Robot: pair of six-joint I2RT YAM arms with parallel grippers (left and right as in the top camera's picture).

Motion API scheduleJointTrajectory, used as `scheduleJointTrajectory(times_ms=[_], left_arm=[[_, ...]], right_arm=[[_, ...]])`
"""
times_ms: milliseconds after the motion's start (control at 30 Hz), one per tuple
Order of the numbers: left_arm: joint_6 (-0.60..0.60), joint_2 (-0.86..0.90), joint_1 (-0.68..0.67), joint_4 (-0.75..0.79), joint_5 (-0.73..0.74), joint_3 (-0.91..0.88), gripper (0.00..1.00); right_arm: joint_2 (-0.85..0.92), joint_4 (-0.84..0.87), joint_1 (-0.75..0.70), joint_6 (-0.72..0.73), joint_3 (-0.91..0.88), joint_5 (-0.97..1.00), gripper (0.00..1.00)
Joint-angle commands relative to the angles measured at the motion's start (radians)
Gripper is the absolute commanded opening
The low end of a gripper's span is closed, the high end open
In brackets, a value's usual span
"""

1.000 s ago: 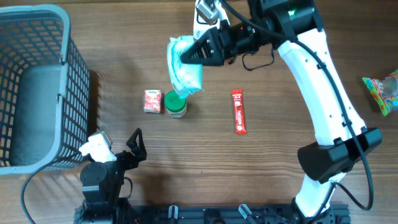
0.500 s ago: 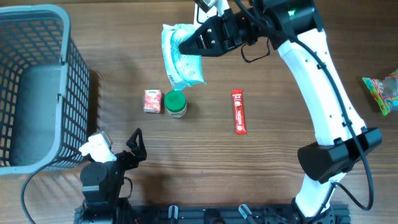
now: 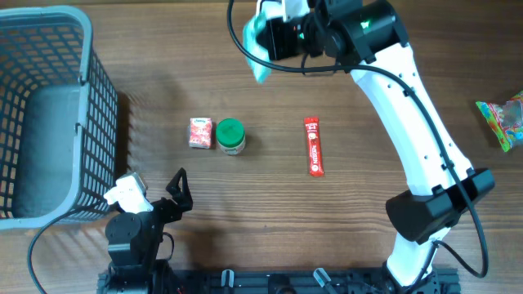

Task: Scan the item barcode
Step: 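Lift wipes pack with right gripper and hold it under scanner, then move wipes pack right and release it beside Haribo bag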

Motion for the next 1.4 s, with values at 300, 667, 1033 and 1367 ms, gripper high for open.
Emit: scheduleJointTrajectory(times_ms=[300,667,1033,1367], left_arm=[[0.01,-0.003,0.008,0.002,-0.013,-0.007,1.0],[0.01,-0.003,0.008,0.002,-0.013,-0.007,1.0],[0.01,-0.003,0.008,0.002,-0.013,-0.007,1.0],[0.01,-0.003,0.008,0.002,-0.013,-0.007,1.0]], right_arm=[[0.2,0.436,-0.001,-0.047,0.004,0.409,0.04],[0.459,0.806,-0.001,0.003,0.004,0.519,0.05],[0.455,0.63,-0.02,0.029,0.068,0.614,0.05],[0.273,0.13,-0.132,0.004,0.096,1.018,0.05]])
